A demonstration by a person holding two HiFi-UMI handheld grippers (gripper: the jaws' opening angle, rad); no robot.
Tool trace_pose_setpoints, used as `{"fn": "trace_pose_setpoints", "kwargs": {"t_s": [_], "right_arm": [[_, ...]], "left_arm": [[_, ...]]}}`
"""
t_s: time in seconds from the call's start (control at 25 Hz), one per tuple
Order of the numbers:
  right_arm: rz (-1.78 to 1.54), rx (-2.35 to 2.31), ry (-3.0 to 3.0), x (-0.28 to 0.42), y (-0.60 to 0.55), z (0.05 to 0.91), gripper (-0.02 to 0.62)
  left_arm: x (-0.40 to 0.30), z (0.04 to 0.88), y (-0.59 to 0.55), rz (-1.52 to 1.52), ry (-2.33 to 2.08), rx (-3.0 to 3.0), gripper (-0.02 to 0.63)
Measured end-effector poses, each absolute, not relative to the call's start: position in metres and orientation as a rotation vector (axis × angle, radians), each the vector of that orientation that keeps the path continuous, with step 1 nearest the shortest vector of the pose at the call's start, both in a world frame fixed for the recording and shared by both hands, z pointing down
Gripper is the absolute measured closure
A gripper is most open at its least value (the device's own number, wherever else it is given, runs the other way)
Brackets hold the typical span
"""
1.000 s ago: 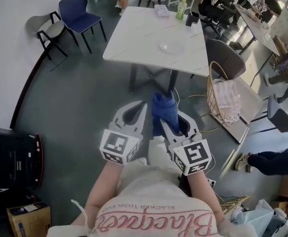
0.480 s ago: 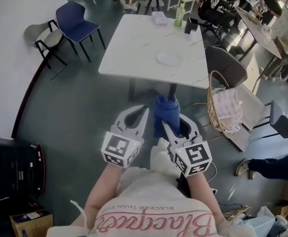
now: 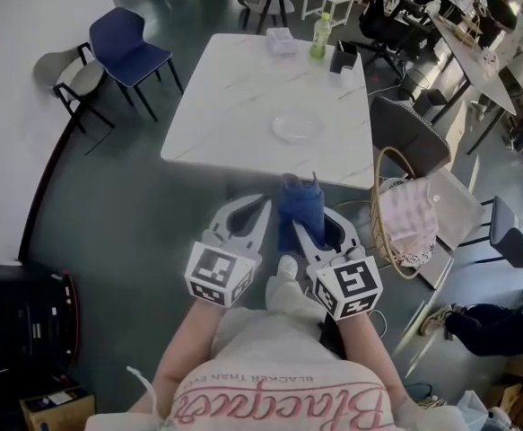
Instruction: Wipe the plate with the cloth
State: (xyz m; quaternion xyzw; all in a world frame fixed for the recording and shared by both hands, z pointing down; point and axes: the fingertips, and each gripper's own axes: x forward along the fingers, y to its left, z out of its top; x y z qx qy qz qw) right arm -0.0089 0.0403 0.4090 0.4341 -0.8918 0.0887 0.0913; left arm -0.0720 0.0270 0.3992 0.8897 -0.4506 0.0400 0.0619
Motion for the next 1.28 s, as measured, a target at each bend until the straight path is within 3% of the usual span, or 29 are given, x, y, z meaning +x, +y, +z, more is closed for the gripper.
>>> {"fn": "trace_pose_setpoints", "kwargs": {"t_s": [0.68,1.28], "right_arm": [[0.330,1.298,-2.636,0.071,-0.141,0.416,0.472],[0.421,1.334,-2.609,0.077,-0.204,0.438,0.472]], "left_arm": [[-0.020,0.412,-0.143,0.133,-1.440,2.573,0.601],[-0.035,0.465,-0.200,0.240,-1.407,2.422,0.600]]}}
